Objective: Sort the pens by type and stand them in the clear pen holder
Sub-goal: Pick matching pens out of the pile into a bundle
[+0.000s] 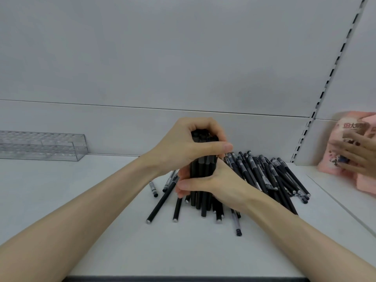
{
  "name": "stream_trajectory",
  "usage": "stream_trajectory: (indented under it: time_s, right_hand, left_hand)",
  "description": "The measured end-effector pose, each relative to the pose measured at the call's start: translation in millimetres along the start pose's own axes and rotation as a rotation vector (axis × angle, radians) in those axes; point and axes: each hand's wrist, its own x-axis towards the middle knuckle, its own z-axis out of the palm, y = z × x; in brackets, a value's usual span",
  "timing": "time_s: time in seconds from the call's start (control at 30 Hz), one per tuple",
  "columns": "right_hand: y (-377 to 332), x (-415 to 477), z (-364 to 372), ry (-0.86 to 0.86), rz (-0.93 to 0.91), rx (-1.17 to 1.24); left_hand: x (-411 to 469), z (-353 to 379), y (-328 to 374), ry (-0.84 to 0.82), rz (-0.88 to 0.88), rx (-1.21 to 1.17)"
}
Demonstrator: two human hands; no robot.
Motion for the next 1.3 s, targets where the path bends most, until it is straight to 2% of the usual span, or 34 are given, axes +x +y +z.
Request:
stream_trajectory:
  time_s: [0.17,0.27,0.33,0.43,0.57,0.87,0.97,1.1,1.23,1.3]
  right_hand:
    - [-1,1,-3,0.047,-0.056,0.057]
    - [-4,2,-14,0.167,-0.038,0.205]
    - [-3,3,-22,0.249,-0.022,0.272]
    - [1,3,-28,0.319,0.028,0.267]
    - [5,5,-30,0.327,0.066,0.224]
    - [7,7,-29,0.336,0.094,0.218]
    - [8,6,-30,0.341,0.089,0.229]
    - [8,6,-30,0.341,0.086,0.239]
    - [9,6,-30,0.337,0.084,0.233]
    - [8,6,-30,0.338,0.085,0.227]
  left_hand:
    - [3,-8,-5,0.032,-0.066,-0.08]
    - [3,-18,-20,0.145,-0.226,-0.068]
    - [-3,-23,-36,0.158,-0.356,0.13]
    - [-12,-30,-59,0.029,-0.525,0.45]
    - [-19,-35,-66,-0.128,-0.644,0.697]
    - [-12,-29,-66,-0.131,-0.766,0.514]
    - [-15,-29,-69,-0.075,-0.728,0.451]
    - [-17,-24,-67,-0.043,-0.653,0.535]
    - [-15,-11,-64,-0.081,-0.595,0.762]
    - [-11,-8,-62,-0.097,-0.578,0.802]
